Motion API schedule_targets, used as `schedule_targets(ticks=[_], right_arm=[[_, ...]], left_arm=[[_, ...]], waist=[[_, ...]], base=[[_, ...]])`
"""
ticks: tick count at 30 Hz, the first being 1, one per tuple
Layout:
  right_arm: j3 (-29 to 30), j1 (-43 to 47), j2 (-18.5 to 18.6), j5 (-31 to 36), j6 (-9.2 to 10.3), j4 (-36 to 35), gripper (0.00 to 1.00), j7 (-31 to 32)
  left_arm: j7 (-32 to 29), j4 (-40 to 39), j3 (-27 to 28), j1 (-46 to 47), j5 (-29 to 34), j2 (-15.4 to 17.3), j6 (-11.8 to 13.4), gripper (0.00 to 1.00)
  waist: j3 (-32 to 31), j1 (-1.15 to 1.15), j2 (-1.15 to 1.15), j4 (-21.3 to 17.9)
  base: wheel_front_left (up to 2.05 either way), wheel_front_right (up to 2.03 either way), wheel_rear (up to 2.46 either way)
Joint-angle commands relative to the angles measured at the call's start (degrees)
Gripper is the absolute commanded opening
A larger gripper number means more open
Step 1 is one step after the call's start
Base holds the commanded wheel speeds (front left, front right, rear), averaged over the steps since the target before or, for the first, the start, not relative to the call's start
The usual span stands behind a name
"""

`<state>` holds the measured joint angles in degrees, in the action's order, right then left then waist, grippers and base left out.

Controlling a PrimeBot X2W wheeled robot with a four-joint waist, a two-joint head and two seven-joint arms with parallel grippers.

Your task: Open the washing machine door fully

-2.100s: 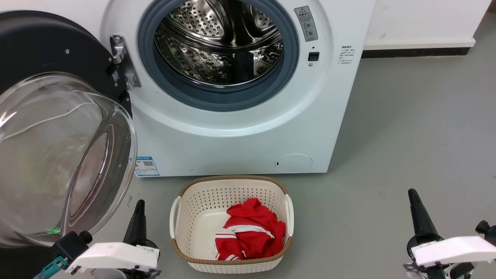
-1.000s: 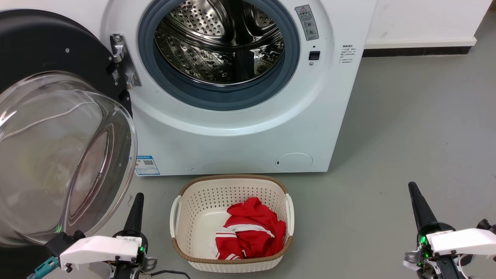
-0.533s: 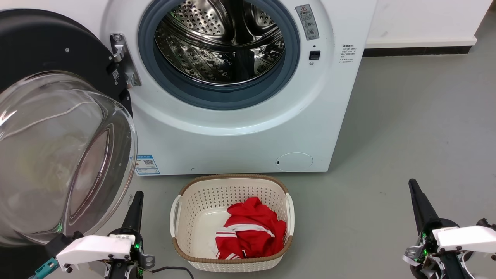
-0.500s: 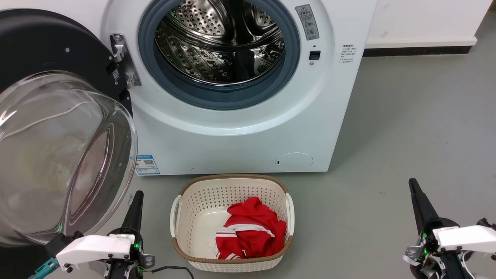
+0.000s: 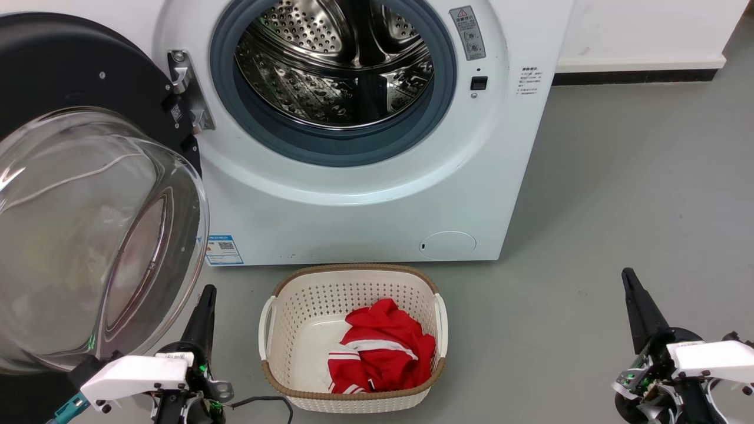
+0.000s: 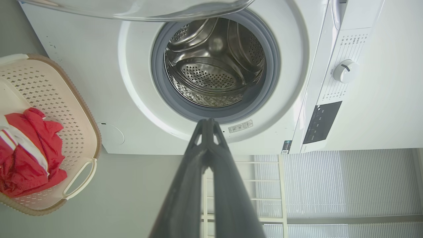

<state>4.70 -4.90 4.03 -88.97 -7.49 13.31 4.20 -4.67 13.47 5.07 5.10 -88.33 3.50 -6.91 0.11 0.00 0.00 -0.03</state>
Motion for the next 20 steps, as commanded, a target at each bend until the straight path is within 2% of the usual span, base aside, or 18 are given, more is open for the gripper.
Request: schedule_targets(ticks=[1,10,20], right_arm=[[0.13,-1.20,-0.01,-1.38,0.00,0.22,0.00,0.47],[0.42,-1.61,-0.12,-4.86,0.00,0.78,0.00,1.40],[0.59,-1.59,-0.26,-4.49,0.00,0.77,0.00,1.38]], left_arm=[[-0.36,0.17,0.25,1.10,-1.38,0.11,-0.36,0.00],[-1.36,0.69,0.73,1.32,-5.02,0.04,-0.76,0.00],[-1.46,0.65,0.82,1.34,-4.70,-0.05,-0.71,0.00]], waist=[[0.01,0.00,0.00,0.01],[0.07,0.00,0.00,0.03],[0.07,0.00,0.00,0.03]], base=[[0.00,0.00,0.00],[0.00,0.00,0.00],[0.00,0.00,0.00]])
